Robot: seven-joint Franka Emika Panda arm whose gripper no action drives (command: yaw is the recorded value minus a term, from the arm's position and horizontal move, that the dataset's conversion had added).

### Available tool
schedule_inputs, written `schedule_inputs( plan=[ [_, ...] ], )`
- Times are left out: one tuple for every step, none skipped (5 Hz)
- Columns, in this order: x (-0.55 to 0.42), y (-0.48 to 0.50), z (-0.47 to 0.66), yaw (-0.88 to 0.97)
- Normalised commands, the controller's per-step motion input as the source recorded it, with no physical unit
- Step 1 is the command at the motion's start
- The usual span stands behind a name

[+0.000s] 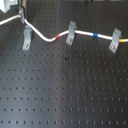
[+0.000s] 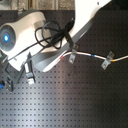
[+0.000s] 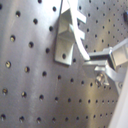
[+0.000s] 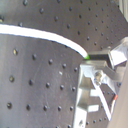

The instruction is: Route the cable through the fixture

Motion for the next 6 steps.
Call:
schedule_inputs(
  plan=[
    [0.032, -0.022, 0.00, -0.01],
    [-0.013, 0.060, -0.24, -0.27],
    [0.061, 0.098, -0.11, -0.17],
    [0.069, 0.123, -0.13, -0.07],
    [-0.077, 0.097, 0.01, -0.39],
    [-0.277, 0.081, 0.09, -0.67]
  ],
)
